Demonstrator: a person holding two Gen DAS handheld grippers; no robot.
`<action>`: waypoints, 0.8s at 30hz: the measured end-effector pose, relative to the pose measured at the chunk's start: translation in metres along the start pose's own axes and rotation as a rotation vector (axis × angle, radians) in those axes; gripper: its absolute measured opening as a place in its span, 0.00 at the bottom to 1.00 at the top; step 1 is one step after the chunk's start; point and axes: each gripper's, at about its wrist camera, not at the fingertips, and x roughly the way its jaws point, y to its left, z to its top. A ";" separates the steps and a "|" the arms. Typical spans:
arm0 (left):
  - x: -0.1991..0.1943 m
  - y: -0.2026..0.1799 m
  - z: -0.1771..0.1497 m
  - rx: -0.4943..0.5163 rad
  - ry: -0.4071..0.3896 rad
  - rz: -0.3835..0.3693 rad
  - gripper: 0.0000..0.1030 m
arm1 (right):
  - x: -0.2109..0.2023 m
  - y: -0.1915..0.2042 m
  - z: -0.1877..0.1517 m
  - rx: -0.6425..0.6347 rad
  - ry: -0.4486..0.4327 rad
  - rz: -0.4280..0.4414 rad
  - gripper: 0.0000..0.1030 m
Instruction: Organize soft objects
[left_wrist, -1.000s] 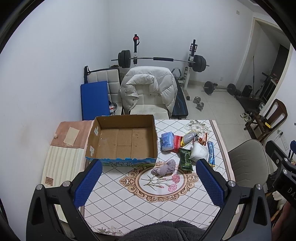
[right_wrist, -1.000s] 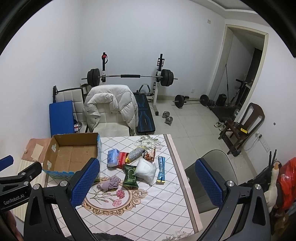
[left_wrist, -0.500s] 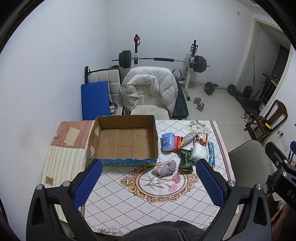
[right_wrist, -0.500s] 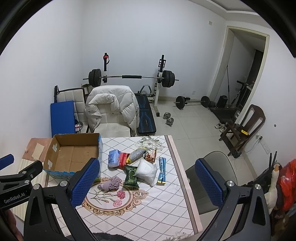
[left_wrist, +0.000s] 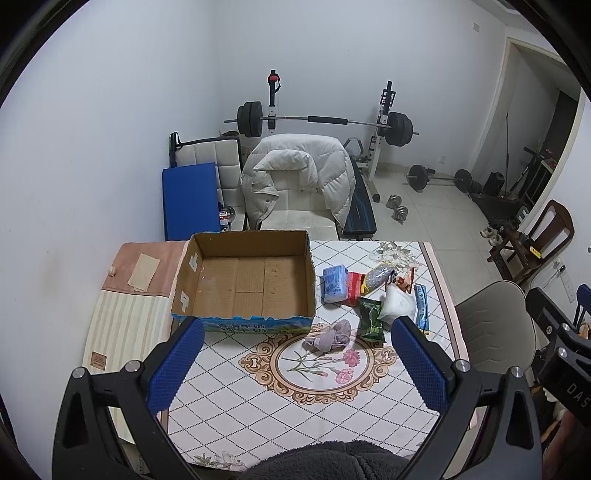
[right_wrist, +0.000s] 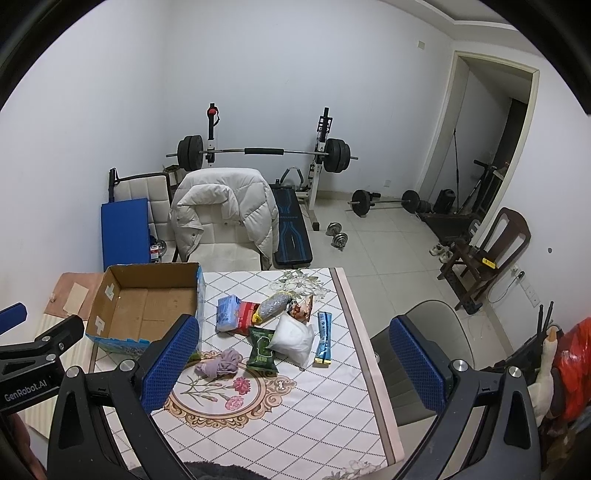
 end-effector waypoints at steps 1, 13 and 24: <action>0.000 0.001 0.000 -0.001 -0.001 0.000 1.00 | 0.001 0.000 -0.002 -0.002 0.003 0.003 1.00; 0.001 0.001 0.000 0.003 0.003 0.001 1.00 | 0.004 -0.002 -0.007 0.001 0.018 0.017 1.00; 0.101 -0.034 0.040 0.129 0.121 0.040 1.00 | 0.115 -0.041 -0.007 0.120 0.245 0.108 1.00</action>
